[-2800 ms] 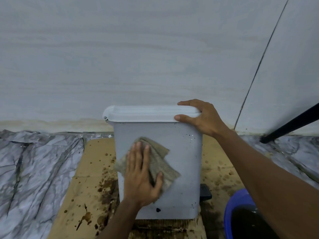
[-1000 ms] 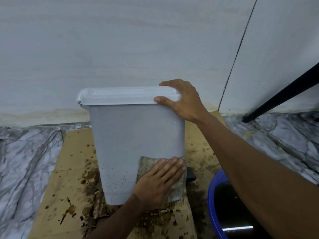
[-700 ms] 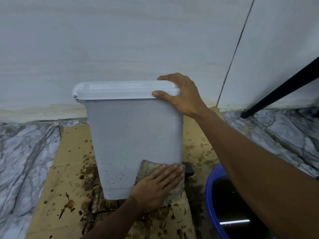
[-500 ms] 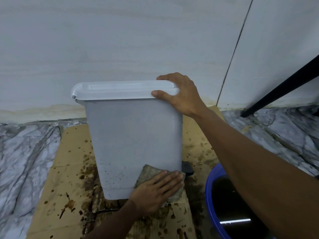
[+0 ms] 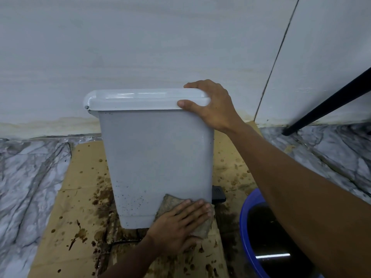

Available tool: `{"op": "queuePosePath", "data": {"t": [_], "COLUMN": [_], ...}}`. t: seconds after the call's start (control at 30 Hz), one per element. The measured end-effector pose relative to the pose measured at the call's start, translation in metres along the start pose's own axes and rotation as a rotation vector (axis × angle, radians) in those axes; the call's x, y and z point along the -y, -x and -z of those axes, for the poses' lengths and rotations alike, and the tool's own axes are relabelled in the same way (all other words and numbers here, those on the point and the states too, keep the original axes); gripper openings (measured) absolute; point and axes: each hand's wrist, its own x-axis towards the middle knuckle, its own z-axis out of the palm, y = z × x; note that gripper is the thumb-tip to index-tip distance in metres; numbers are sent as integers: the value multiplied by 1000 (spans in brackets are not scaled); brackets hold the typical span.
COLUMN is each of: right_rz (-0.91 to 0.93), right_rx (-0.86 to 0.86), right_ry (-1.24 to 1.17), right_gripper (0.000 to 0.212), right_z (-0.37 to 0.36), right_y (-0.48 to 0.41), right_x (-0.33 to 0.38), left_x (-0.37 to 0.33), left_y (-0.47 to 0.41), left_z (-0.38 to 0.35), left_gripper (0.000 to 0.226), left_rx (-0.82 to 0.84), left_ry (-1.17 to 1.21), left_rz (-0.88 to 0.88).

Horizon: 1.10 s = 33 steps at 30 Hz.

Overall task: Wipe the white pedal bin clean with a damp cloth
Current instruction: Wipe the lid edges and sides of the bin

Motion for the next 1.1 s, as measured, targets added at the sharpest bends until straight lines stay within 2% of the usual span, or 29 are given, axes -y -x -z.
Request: {"op": "queuePosePath", "data": {"t": [0.3,0.5,0.6,0.77,0.83,0.93,1.1], "right_rz": [-12,-15,-9,-17,-13,-16,-14], "right_rx": [-20,-27,-19,-25,-21,-17,-36], "right_ry": [-4,-17,-3,-20,-22,-30,-11], "right_gripper": [45,44,45,44,45,45,44], "right_z": [0,0,1,1,1,0,-2], "right_y": [1,2,3,4,3,3,1], "right_x": [0,3,2,3,3,2,2], "left_x": [3,-2,-4,4,13,29,67], "left_y": [-1,-7,-11,-2,4,14,9], "left_z": [-6,-8,-7,-5,-2,6,24], "left_gripper": [64,77,76,69,68,73,65], "left_rx": [-22,68,70,69,49,17,-69], "left_ry": [-126,-201,-234,-279,-249,-193,-159], "left_rz": [0,-63,-88,-275,-292,-211,38]}}
